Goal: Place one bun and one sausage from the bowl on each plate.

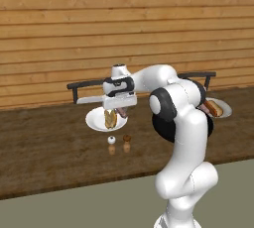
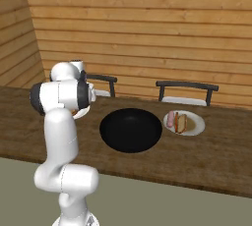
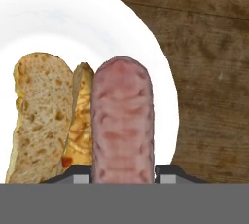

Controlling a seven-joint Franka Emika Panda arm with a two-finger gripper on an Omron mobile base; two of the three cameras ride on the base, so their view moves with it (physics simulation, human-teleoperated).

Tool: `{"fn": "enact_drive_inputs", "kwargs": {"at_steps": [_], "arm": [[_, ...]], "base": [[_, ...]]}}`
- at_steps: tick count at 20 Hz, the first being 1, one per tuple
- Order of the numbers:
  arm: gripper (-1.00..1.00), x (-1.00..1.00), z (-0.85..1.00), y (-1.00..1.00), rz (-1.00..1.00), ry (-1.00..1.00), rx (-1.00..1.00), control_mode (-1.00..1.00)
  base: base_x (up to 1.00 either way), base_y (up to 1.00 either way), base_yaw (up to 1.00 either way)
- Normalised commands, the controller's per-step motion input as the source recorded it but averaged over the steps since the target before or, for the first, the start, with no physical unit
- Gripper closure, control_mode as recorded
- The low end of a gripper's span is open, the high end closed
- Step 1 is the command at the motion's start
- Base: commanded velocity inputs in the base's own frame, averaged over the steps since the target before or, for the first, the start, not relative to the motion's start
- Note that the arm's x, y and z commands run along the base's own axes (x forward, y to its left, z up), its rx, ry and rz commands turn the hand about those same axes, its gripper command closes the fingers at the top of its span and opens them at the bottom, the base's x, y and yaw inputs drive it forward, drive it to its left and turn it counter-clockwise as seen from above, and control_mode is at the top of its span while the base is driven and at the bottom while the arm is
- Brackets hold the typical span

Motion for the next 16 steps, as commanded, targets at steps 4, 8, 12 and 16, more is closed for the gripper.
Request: {"fn": "enact_drive_inputs", "kwargs": {"at_steps": [4, 8, 12, 16], "arm": [[-1.00, 0.00, 0.00, 0.00, 0.00, 0.00, 0.00, -1.00], [-1.00, 0.00, 0.00, 0.00, 0.00, 0.00, 0.00, -1.00], [-1.00, -0.20, 0.22, -0.23, -0.01, -0.05, 0.00, -1.00], [-1.00, -0.42, 0.19, -1.00, 0.00, -0.08, 0.01, -1.00]], "base": [[0.00, 0.00, 0.00], [0.00, 0.00, 0.00], [0.00, 0.00, 0.00], [0.00, 0.00, 0.00]]}}
